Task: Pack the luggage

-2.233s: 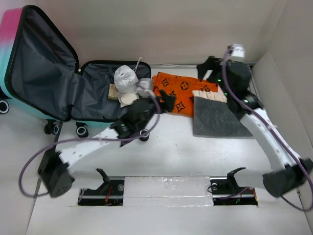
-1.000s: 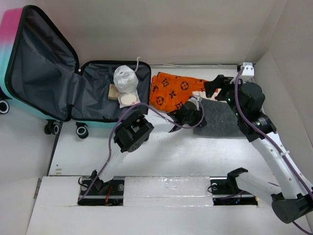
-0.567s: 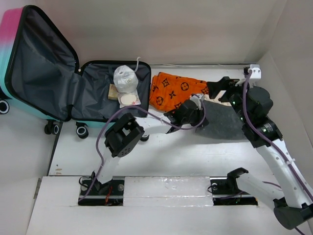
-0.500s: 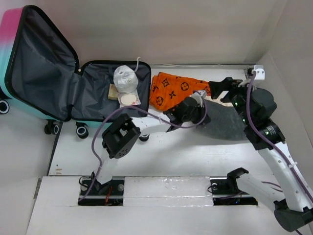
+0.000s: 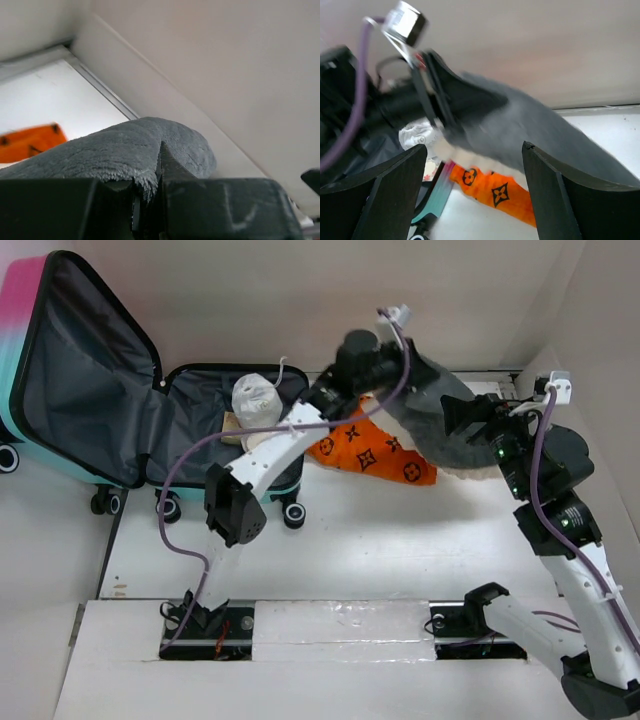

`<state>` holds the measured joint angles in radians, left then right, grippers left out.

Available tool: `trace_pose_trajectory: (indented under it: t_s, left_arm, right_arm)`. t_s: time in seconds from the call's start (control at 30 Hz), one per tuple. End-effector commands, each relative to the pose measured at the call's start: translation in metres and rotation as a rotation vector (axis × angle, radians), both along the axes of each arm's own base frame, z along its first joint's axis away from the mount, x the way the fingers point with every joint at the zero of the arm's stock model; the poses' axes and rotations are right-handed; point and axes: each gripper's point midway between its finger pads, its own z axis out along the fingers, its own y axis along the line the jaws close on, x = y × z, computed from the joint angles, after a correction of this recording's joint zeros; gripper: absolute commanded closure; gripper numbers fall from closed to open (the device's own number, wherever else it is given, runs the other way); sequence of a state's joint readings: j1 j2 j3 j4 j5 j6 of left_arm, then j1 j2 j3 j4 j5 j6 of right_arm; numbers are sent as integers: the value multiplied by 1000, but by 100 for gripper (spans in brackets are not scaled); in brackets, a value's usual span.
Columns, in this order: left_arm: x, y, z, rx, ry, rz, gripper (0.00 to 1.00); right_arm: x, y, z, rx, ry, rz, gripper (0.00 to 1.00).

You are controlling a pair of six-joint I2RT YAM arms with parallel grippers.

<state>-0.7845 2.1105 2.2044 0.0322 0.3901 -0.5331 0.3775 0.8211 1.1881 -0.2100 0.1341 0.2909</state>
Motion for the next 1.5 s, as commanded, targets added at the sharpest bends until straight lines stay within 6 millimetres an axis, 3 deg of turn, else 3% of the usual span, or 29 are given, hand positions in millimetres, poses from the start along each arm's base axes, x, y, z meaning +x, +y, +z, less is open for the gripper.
trace_pose_trajectory:
  t_s: [0.0,0.03,0.07,0.13,0.17,0.2,0.3,0.33,0.53,0.57,0.67,0.7,0.73,0.8,0.83,0.87,0.9,0.93,0.97,1.0,1.07,1.1,1.13,1.17,1.2,1.27,1.33,1.4,1.47]
  left_arm:
    - [46,69,70,-98,-79,84,100]
    - [58,85,79,-113,-89,116,100]
    - [78,120,95,-134,-110,183,100]
    - [98,155,112,-169,-149,232,100]
    - [102,175,132,-208,-168,246,100]
    - [124,215,143,-234,-207,310,100]
    - [135,262,166,-304,-264,292,100]
    - [150,285,159,-326,-237,285,100]
    - [168,352,177,-405,-320,337,100]
    - [164,375,188,-409,-368,358,100]
    - [163,405,181,-316,-393,414,100]
    - [168,405,164,-267,-333,428,100]
    - [183,408,126,-199,-276,456,100]
    - [162,408,121,-174,-285,474,100]
    - [171,412,41,-154,-128,516,100]
    - [162,416,30,-161,-135,551,100]
    - [135,415,49,-175,-191,583,100]
    - [134,422,38,-171,-188,668,100]
    - [130,421,-3,-136,-114,697,100]
    - [123,423,-15,-114,-100,717,100]
    - [100,423,-18,-123,-98,742,100]
    - [89,425,-56,-111,-25,762,100]
    - [71,428,-43,-138,-60,789,100]
    - [67,439,-49,-150,-34,862,100]
    - [58,444,-76,-129,22,899,100]
    - [45,464,-85,-95,47,1021,100]
    - [38,482,-112,-42,118,1130,100]
    - [35,500,-123,-16,149,1233,100]
    - [34,504,-148,31,218,1256,100]
  right_arm:
    - [-7,-5,29,25,-77,-5,17]
    - [-6,-8,29,24,-77,-14,17]
    - [-8,-7,33,26,-86,-5,17]
    - [-5,-4,30,20,-77,4,17]
    - [-3,-4,31,18,-76,5,17]
    - [-3,-4,31,18,-76,5,17]
    - [-1,2,31,13,-78,31,17]
    - [-2,3,33,14,-87,40,17]
    - [2,12,32,3,-90,85,17]
    - [2,14,32,1,-90,94,17]
    - [1,16,32,-2,-91,109,17]
    - [1,20,29,-6,-91,130,17]
    - [-3,21,29,-7,-95,140,17]
    - [-5,22,29,-6,-105,149,17]
    - [-3,22,23,-10,-93,149,17]
    - [-3,22,23,-10,-93,149,17]
    - [-5,22,22,-10,-93,149,17]
    - [-4,22,17,-12,-84,150,17]
    - [-4,22,15,-15,-74,150,17]
    - [-7,21,17,-13,-82,150,17]
    - [-7,26,9,-21,-61,173,17]
    - [-9,26,7,-21,-61,173,17]
    - [-10,28,7,-23,-62,188,17]
    - [-12,32,7,-14,-59,203,17]
    - [-11,33,3,-17,-50,204,17]
    - [-12,41,1,-20,-42,233,17]
    - [-10,47,-6,-26,-25,253,17]
    - [-11,50,-11,-29,-16,264,17]
    - [-12,53,-20,-33,0,273,17]
